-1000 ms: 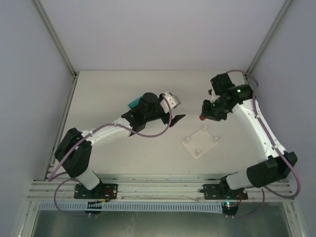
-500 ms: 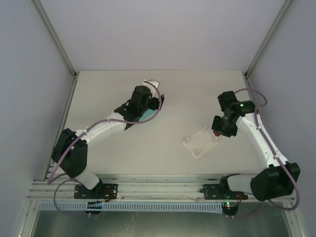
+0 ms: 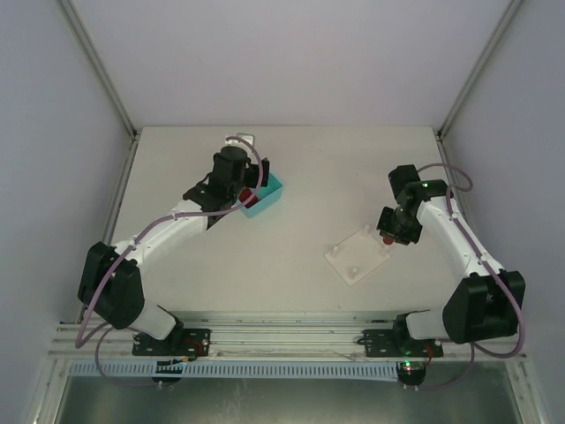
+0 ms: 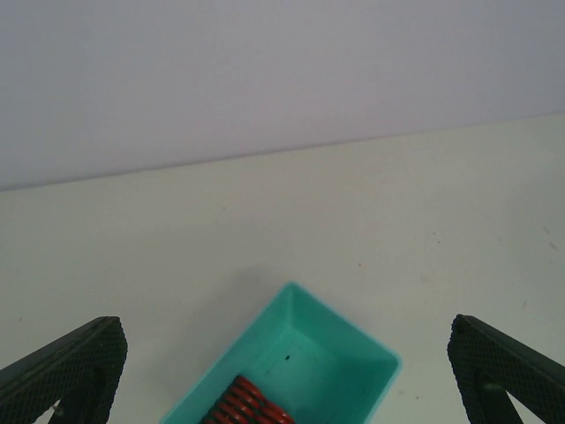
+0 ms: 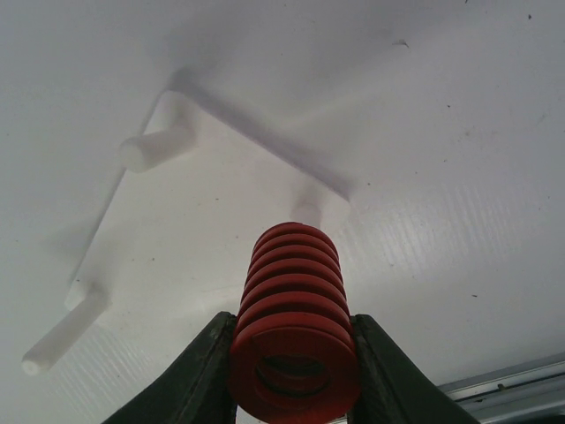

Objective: Install the large spring

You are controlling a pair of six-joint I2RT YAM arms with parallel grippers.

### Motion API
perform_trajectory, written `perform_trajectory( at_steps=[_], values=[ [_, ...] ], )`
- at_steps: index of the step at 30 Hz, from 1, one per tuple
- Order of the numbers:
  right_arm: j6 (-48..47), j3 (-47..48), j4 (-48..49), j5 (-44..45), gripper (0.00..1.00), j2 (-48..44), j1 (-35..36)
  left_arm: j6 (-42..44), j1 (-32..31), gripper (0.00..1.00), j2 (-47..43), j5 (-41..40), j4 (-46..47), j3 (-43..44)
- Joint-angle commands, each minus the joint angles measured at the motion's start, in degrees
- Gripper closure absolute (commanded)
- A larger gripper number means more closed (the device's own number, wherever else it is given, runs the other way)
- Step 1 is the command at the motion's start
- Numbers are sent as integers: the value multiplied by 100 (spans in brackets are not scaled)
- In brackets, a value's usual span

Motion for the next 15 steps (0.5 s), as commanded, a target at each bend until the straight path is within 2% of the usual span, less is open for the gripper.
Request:
perform_trajectory(
  at_steps=[1,15],
  values=[
    [173,-121,27,13,100,-11,-82,-67,29,1,-41,-161,-294,120],
    [291,-277,14,-88,100,69,-104,-80,102,1,13,-156,-398,190]
  ],
)
